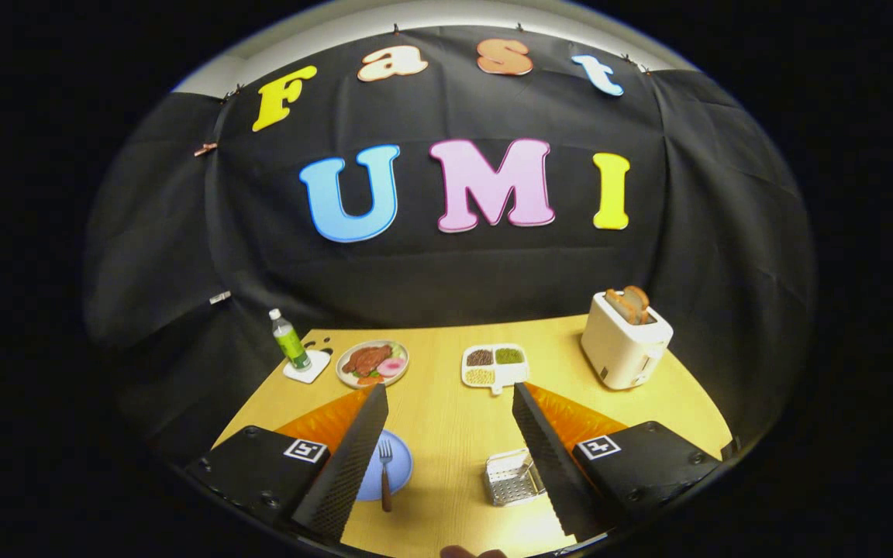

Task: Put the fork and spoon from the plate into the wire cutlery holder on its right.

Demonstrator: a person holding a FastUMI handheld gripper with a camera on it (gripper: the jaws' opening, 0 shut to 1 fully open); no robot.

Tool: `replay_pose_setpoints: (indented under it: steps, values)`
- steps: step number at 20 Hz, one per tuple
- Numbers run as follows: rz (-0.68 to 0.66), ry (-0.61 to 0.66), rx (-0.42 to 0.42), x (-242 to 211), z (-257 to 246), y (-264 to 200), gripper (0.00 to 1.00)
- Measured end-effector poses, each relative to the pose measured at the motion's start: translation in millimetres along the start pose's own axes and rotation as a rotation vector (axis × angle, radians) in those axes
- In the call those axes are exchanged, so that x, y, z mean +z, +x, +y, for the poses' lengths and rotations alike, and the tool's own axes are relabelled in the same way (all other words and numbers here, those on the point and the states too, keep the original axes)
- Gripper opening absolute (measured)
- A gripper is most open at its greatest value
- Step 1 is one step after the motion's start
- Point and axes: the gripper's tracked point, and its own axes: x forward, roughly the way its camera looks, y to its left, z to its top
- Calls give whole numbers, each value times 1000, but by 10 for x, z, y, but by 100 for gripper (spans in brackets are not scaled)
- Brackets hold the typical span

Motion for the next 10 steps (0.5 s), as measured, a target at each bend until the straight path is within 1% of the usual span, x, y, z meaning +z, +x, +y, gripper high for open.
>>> replay_pose_setpoints:
  steps: [3, 6, 10]
  values:
    - [112, -52, 56, -296, 234, 205, 100]
    - [234, -146, 113, -678, 440, 395, 100]
    - [365, -198, 186, -1107, 714, 567, 100]
